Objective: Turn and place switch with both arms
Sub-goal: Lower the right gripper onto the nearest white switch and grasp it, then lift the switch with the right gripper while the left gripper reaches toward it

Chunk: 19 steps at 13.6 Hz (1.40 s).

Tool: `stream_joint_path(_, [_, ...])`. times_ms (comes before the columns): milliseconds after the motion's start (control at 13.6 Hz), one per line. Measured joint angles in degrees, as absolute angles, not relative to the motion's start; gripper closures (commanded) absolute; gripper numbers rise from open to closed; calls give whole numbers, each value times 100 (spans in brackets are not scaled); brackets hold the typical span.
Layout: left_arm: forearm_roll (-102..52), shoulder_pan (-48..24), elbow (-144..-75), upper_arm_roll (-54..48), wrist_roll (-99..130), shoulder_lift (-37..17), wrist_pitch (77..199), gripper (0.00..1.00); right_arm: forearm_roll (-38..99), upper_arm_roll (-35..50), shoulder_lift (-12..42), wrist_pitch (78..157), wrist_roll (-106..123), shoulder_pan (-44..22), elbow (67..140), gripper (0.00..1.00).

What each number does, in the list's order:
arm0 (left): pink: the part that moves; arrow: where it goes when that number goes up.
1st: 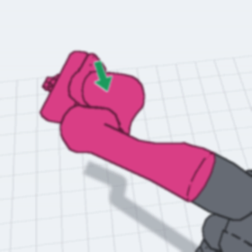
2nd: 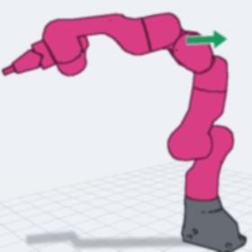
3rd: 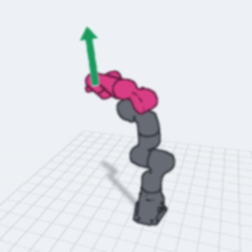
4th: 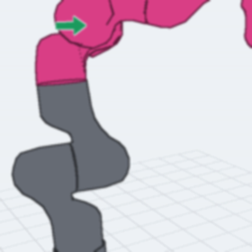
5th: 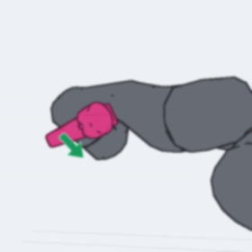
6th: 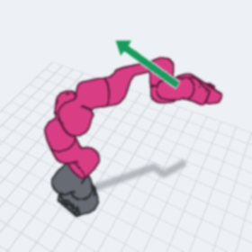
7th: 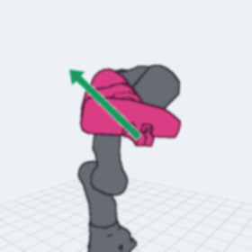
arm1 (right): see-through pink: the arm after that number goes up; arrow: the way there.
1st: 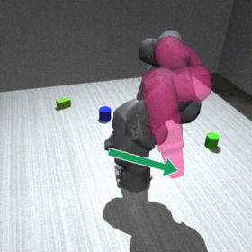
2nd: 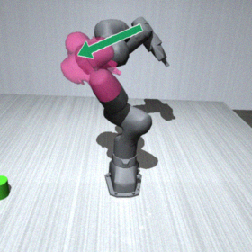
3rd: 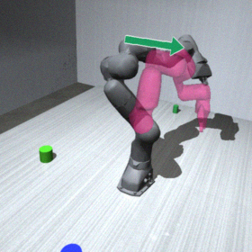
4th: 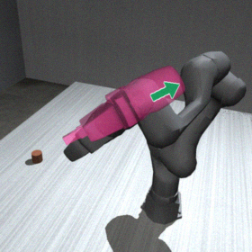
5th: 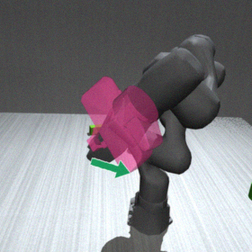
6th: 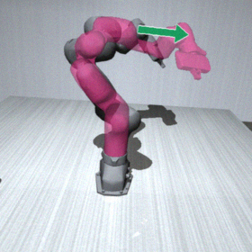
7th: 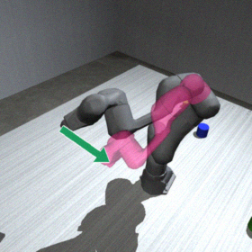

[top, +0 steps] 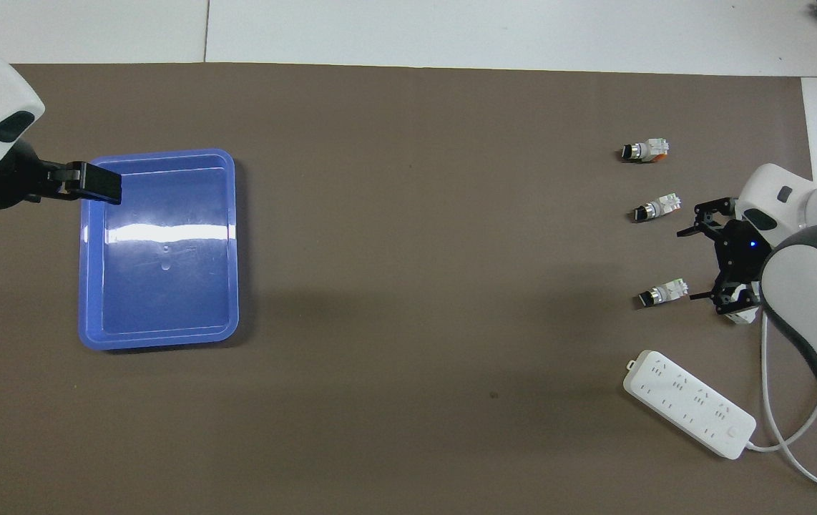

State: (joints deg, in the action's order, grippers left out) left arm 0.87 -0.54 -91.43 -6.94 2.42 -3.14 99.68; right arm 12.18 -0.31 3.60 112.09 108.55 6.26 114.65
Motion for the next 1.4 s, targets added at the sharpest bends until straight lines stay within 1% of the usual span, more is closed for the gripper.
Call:
stream_joint_path(369, [89, -43, -9143, -692, 231, -302, 9974, 0, 1436, -37, 760, 11455, 11840, 947, 11625, 1])
stream_joint_path(664, [92, 122, -9213, -672, -274, -296, 9986, 0, 1727, -41, 858, 11962, 12761, 1142, 12096, 2])
stream_joint_path(1033, [92, 117, -9448, -698, -415, -220, 10324, 0, 1737, -42, 1053, 12276, 13264, 1257, 12313, 3])
stream_joint_path(1107, [92, 116, -9536, -701, -415, -183, 10382, 0, 1757, -40, 1119, 12276, 13315, 1307, 12337, 5])
stream_joint_path(1254, [92, 117, -9620, -699, -415, -139, 10425, 0, 1905, -42, 1275, 12296, 13552, 1415, 12350, 12])
stream_joint_path(1328, [92, 118, -9639, -697, -415, -126, 10430, 0, 1933, -43, 1324, 12315, 13628, 1449, 12350, 18])
stream_joint_path(1402, [92, 118, -9655, -697, -415, -118, 10430, 0, 1942, -42, 1349, 12327, 13649, 1460, 12350, 23])
